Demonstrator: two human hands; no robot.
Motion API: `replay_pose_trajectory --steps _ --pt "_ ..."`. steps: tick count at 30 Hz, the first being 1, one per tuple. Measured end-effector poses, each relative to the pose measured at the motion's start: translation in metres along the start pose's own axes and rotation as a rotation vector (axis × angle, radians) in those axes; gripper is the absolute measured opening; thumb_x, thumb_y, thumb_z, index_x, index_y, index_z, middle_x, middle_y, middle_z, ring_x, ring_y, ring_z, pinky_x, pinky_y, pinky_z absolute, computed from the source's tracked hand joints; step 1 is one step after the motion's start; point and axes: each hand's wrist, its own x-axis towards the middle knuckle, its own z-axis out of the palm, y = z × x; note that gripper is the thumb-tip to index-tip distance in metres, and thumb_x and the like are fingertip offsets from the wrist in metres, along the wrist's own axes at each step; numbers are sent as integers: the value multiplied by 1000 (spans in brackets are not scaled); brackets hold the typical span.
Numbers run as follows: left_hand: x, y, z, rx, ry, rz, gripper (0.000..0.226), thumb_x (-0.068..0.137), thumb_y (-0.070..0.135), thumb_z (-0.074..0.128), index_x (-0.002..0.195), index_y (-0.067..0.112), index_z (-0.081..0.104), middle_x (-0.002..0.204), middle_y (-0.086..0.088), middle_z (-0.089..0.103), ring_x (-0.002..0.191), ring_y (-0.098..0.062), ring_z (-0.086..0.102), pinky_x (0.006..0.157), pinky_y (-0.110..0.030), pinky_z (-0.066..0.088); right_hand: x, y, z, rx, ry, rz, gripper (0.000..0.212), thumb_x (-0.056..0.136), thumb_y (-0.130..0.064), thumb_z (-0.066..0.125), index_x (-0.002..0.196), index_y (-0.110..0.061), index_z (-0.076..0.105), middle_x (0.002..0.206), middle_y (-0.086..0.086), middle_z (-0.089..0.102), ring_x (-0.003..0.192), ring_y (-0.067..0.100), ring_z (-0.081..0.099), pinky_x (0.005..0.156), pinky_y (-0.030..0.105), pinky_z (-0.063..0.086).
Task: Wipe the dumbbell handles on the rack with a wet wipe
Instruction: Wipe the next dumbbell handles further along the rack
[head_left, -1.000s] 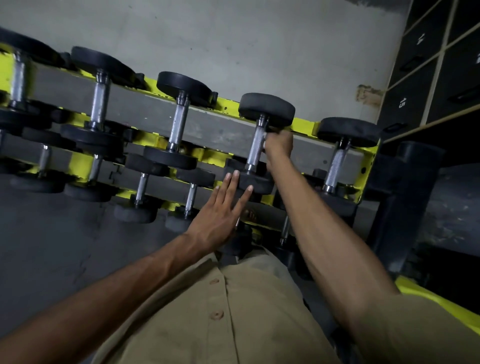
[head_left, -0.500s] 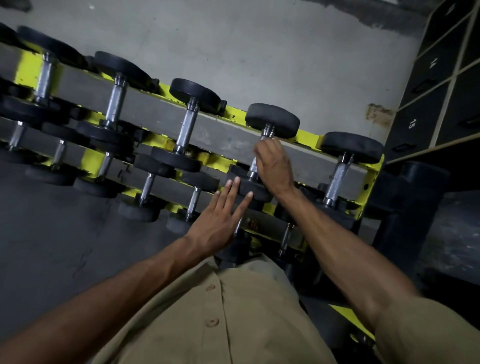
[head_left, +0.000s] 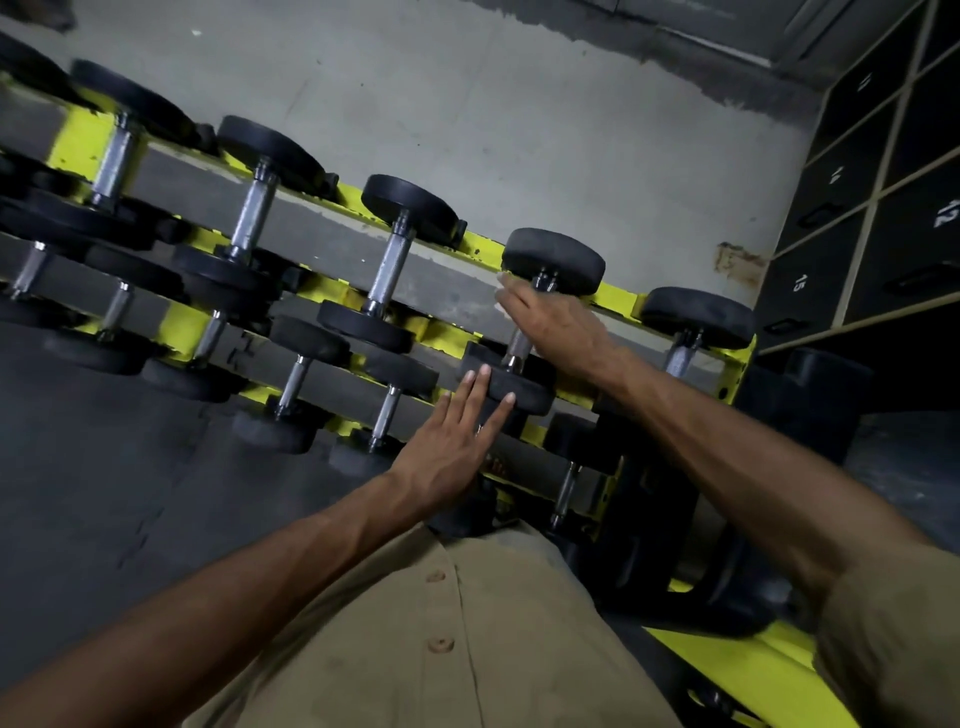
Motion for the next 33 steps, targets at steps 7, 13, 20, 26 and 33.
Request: replay_pose_trajectory --steps 7,13,20,26,33 --pt "0 -4 0 -1 -3 19 109 97 22 61 161 14 -27 159 -31 -39 155 -46 -25 130 -56 8 20 1 -21 -191 -134 7 12 87 -5 63 91 -15 57 79 4 60 86 27 55 44 32 37" --pt "1 -8 7 -12 30 38 111 99 21 62 160 17 -30 158 -30 -42 155 -45 -26 130 -56 9 12 -4 -17 -161 -179 100 18 84 -2 66 95 -14 58 87 5 61 78 29 58 43 29 28" --pt "2 -10 11 -26 50 42 111 99 18 60 158 18 -33 156 -28 -46 154 -44 -28 130 -57 9 -1 1 -10 134 -337 110 44 89 -11 59 132 -18 59 149 -1 50 111 30 65 72 39 57" --pt "1 -11 13 -28 65 49 108 99 13 58 159 19 -32 156 -27 -47 154 -44 -29 130 -56 8 4 27 -18 163 -319 154 64 82 8 51 136 -25 60 159 -4 41 122 30 62 83 44 58" --pt "1 -10 10 -16 55 55 101 101 9 51 160 17 -30 156 -29 -44 154 -45 -28 130 -56 7 27 -7 -24 197 -586 11 36 97 -11 51 133 -16 50 113 14 70 85 32 66 59 30 44"
